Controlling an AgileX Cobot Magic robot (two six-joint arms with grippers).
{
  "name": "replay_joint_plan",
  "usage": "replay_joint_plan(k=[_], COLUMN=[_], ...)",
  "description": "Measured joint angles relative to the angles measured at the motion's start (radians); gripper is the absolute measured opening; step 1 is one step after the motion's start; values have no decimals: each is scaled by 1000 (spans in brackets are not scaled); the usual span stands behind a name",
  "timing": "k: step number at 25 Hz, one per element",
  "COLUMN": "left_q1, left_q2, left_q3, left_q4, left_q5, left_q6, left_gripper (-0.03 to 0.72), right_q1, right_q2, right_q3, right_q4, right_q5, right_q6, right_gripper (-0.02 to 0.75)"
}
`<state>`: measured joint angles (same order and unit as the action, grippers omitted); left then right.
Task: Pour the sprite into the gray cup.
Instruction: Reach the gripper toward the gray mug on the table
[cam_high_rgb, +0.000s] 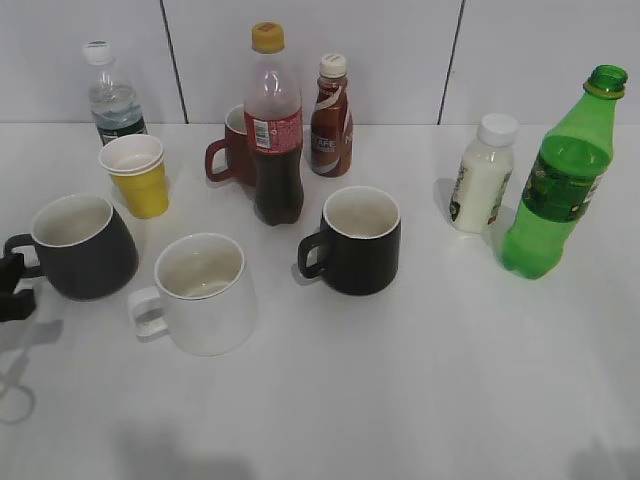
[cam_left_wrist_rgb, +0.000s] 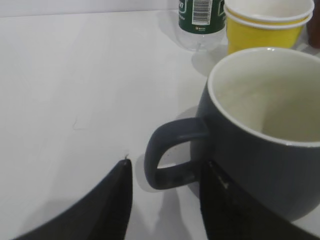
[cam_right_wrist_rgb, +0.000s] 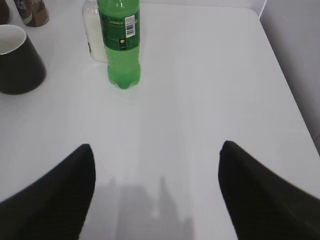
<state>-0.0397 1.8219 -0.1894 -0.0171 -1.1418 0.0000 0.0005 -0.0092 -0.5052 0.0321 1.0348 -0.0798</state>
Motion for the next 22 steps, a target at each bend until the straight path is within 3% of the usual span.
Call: replay_joint_plan(k=[12,22], left_q1=[0,0], left_q2=[203,214], left_q3=[-83,-109], left_q4=[4,2], left_q5=[-62,-66], left_q6=[0,-26], left_gripper=[339,299], right_q1=[0,0], right_q2=[0,0], right_q3=[0,0], right_q4=[0,0], right_q5=[0,0], right_q6=[0,0], right_gripper=[573,573])
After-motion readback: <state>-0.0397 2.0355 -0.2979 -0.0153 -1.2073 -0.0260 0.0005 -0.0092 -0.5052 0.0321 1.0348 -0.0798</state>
